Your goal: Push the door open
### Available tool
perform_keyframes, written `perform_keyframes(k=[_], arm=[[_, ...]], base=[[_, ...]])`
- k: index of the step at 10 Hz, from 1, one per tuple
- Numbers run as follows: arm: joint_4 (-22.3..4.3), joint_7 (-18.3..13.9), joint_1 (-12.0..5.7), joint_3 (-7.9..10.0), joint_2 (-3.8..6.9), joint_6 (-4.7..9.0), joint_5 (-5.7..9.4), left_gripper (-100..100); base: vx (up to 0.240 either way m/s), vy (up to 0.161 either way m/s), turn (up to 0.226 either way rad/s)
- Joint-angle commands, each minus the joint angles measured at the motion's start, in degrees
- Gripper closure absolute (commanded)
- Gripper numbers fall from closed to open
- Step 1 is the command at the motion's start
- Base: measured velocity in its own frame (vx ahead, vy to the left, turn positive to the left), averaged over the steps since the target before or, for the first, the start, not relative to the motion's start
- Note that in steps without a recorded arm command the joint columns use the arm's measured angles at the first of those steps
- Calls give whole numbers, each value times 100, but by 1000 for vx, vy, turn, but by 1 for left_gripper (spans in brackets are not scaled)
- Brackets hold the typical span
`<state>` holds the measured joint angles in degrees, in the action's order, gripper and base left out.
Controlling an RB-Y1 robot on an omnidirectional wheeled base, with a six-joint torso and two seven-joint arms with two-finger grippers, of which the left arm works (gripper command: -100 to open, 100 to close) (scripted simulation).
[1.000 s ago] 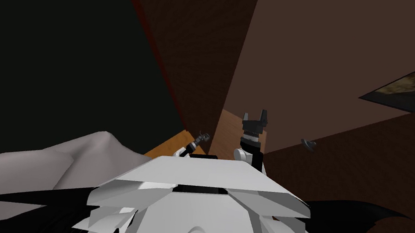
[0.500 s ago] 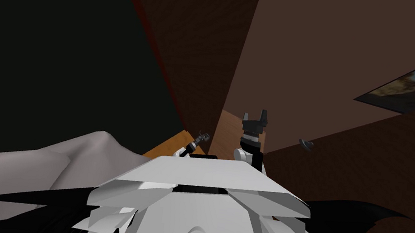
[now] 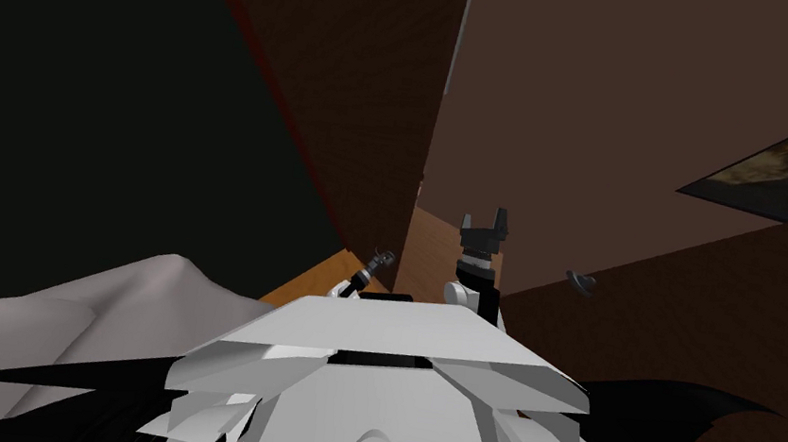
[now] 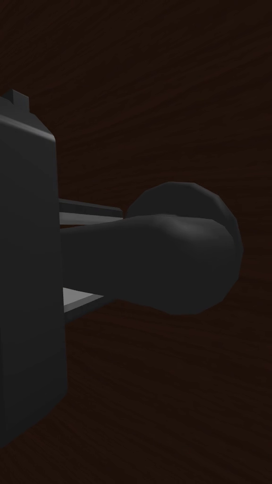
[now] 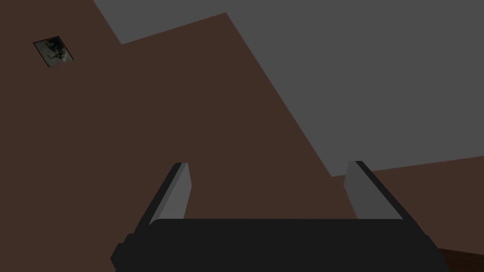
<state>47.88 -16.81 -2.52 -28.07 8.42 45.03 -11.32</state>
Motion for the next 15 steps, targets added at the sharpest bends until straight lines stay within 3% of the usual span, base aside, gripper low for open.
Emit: perform_keyframes(k=[1,7,10,15], arm=[[-52,108,-57,171,-44,62,105,100],[-55,395,16,625,-96,-16,417,100],[-55,461,33,730,-109,-34,488,100],[-57,679,88,1073,-148,-93,724,100]], base=[[141,-169,-4],[130,-151,3],[103,-114,11],[96,-120,7]])
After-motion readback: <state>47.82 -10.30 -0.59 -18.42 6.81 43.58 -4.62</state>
